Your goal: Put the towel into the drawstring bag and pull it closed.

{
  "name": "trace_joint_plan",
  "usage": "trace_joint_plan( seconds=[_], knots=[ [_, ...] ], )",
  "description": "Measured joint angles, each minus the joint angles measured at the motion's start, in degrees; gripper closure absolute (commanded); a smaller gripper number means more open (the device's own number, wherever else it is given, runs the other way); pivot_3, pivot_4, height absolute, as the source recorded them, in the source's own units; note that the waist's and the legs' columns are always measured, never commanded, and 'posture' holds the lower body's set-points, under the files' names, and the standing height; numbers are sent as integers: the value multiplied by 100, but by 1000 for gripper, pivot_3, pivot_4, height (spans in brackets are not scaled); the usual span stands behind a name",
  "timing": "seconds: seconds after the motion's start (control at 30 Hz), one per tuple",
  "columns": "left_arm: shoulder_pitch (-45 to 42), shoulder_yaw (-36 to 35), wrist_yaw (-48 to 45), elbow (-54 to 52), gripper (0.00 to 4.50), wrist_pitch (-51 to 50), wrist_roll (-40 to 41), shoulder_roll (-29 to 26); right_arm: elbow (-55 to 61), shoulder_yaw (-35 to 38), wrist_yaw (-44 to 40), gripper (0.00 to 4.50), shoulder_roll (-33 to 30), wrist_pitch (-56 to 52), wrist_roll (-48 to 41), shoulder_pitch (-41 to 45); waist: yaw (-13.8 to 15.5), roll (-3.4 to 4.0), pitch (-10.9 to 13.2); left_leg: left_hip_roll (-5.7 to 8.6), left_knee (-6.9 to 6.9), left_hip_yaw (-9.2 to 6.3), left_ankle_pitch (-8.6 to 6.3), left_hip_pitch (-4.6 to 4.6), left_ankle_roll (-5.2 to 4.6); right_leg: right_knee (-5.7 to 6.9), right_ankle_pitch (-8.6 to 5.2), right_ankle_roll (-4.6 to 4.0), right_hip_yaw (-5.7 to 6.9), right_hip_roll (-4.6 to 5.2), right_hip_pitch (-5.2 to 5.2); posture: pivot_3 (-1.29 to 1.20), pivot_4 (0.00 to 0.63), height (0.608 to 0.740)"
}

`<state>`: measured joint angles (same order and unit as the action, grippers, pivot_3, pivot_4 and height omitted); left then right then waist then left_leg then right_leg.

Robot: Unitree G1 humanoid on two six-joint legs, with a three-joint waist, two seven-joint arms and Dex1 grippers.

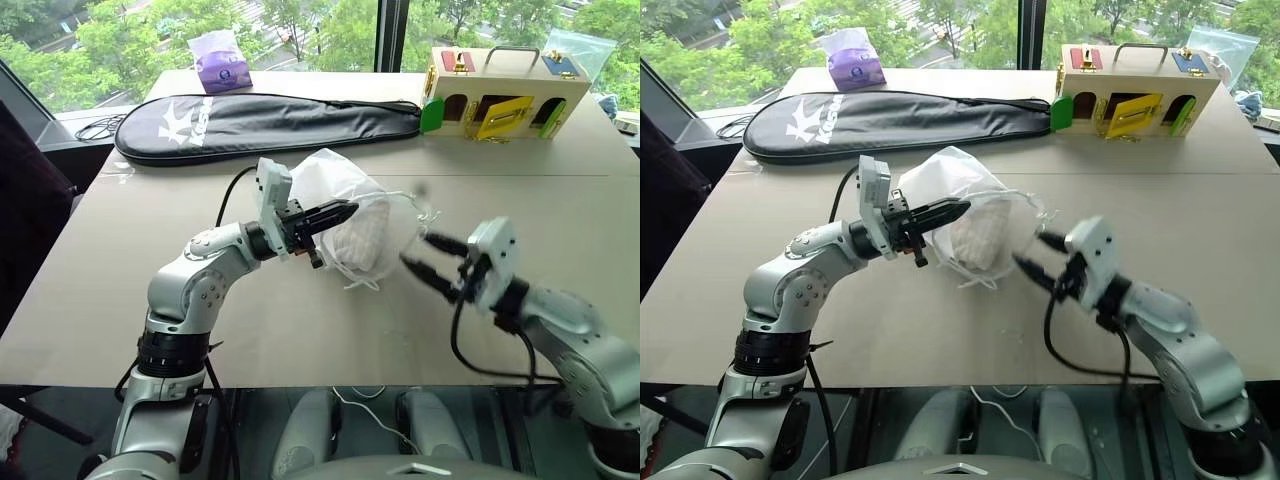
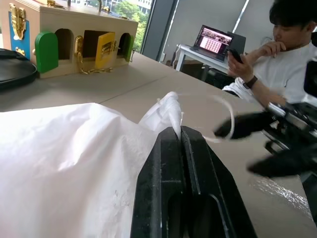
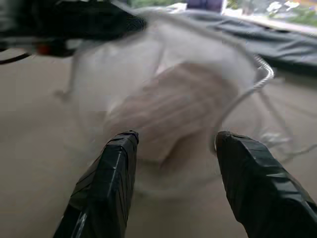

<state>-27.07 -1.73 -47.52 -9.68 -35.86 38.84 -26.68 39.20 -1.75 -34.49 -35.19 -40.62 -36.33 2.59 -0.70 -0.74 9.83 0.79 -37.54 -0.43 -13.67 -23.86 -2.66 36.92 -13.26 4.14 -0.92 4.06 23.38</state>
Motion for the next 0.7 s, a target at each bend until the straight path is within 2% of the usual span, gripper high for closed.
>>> trace_joint_plan(
  seconds=[0.1, 0.17, 0.33, 0.43, 0.7],
  knots=[
    [-1, 5, -1, 23, 4500, 3, -43, 15, 61, 244, -386, 1785, -356, -304, -517, -41, -15, -1, 0, -4, -4, -1, 1, 9, -1, 3, 0, 0, 0, -5, -5, 0, 150, 740],
    [-1, 3, -1, 26, 4500, 3, -50, 14, -173, 491, -352, 1785, -278, -267, -606, 17, -9, -6, -3, -6, -14, -4, 1, 11, -1, 7, 0, -1, 2, -9, -10, 0, 150, 740],
    [17, -8, -3, 27, 4500, 4, -56, -3, -1785, 1189, 143, 1785, -50, 431, 52, 484, 8, -6, -3, -2, -47, 5, 0, 1, -3, 9, 1, 1, -4, -5, -15, 0, 150, 740],
    [20, -3, -3, 27, 4500, 4, -63, 0, -2320, 1158, 255, 1785, 103, 835, 496, 844, 2, -3, -2, -3, -46, 3, 0, 2, -2, 20, 1, 1, -3, -6, -11, 0, 150, 740],
    [6, -1, -4, 34, 4500, 9, -105, 4, -2515, 467, 70, 1785, 736, 1005, 648, 1548, -4, -2, 0, -3, -54, 1, 0, 2, -2, 51, 0, 0, -3, -4, -3, 0, 150, 740]
  ],
)
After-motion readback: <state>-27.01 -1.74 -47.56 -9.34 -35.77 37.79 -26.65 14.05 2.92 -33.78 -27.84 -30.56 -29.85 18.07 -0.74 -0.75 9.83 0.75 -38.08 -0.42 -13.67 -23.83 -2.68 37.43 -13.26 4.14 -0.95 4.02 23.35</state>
